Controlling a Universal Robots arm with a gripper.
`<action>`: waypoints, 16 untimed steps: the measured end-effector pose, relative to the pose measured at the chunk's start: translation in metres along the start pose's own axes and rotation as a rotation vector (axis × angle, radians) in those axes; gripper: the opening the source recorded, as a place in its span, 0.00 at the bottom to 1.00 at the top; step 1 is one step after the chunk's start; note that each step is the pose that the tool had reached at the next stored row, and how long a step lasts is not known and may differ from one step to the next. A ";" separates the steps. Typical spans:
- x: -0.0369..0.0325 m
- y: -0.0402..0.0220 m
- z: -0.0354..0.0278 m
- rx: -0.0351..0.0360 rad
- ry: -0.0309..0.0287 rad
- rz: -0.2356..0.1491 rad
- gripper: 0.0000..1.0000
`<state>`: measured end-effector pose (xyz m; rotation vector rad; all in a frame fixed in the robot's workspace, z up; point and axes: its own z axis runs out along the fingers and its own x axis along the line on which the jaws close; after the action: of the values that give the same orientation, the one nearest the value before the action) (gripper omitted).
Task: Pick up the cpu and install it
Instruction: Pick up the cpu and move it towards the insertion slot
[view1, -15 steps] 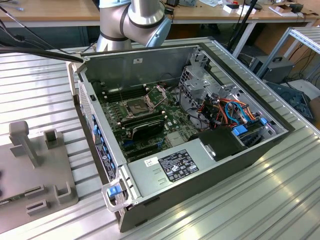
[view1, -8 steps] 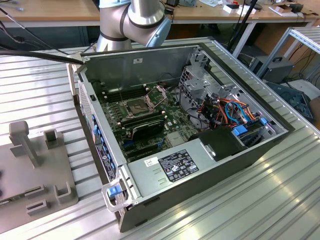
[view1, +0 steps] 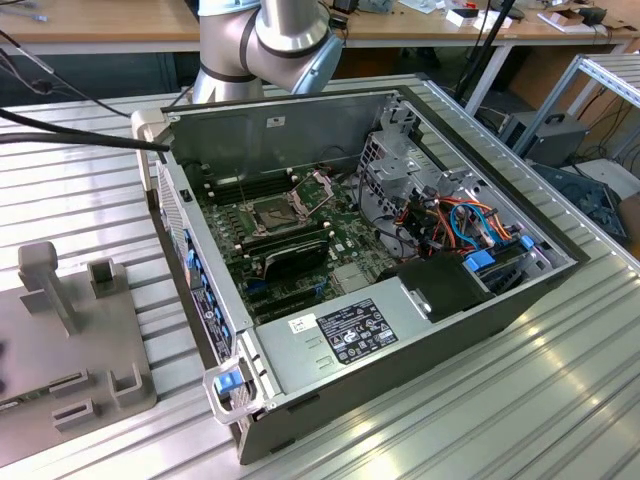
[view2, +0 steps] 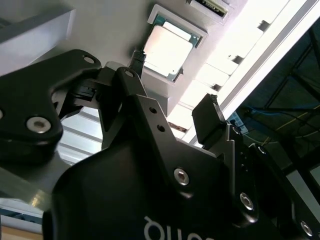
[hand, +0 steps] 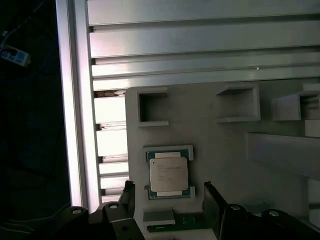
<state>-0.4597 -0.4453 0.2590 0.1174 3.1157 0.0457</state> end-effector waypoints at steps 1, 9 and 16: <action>0.0000 -0.0001 0.0021 0.0005 -0.0001 0.000 0.66; 0.0004 -0.0005 0.0182 0.0038 -0.0003 0.000 0.66; 0.0007 -0.0010 0.0330 0.0077 -0.0004 0.000 0.66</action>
<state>-0.4597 -0.4453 0.2260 0.1172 3.1157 0.0338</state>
